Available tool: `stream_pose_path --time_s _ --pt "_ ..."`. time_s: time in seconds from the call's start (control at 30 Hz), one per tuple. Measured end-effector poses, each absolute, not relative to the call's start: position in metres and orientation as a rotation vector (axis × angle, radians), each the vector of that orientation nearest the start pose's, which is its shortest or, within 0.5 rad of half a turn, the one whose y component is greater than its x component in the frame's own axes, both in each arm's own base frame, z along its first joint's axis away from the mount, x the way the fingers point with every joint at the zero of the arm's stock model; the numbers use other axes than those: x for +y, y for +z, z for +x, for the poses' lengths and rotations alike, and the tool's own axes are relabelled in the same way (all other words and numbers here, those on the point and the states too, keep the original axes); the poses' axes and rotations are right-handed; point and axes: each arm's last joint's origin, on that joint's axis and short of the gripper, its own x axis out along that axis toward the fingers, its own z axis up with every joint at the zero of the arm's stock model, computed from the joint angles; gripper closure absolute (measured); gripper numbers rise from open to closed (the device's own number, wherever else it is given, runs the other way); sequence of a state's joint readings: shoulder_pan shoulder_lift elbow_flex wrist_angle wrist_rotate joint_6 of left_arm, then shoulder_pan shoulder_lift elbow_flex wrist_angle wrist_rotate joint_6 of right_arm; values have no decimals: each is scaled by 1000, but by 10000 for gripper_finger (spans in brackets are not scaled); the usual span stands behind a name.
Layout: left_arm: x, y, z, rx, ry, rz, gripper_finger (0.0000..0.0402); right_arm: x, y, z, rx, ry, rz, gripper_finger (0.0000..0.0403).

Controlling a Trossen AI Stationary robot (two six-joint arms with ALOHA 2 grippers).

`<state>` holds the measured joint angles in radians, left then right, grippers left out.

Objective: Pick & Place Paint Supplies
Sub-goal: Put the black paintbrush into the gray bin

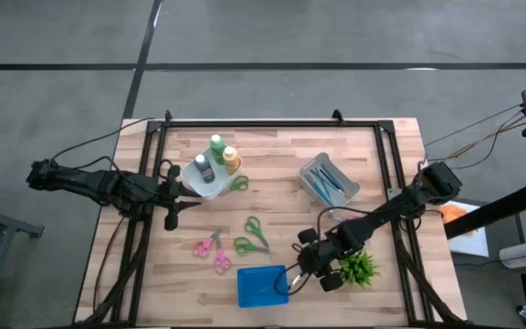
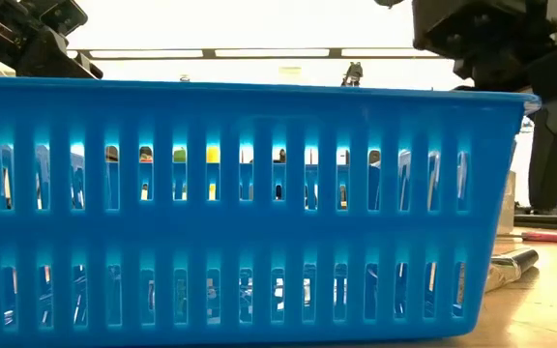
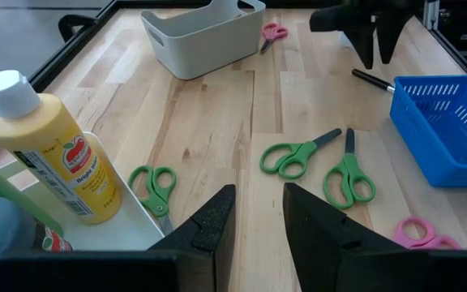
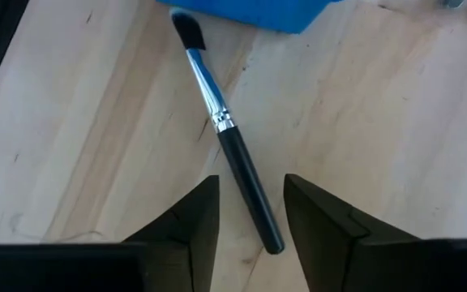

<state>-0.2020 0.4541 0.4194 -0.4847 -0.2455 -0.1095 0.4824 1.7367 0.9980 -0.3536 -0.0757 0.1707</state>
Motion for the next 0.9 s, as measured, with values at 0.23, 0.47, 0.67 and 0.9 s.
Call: stream_pose_path --time_s 0.23,0.47,0.67,0.9 --pt "-16 223 112 503 71 8 293 152 146 286 1098 390 -31 264" --pt "-16 223 112 503 71 8 293 151 141 284 1098 377 -39 264" --pt "-16 223 112 503 71 8 293 150 140 283 1100 368 -44 264" --pt "-16 223 112 503 71 8 293 149 136 280 1117 366 -42 264"
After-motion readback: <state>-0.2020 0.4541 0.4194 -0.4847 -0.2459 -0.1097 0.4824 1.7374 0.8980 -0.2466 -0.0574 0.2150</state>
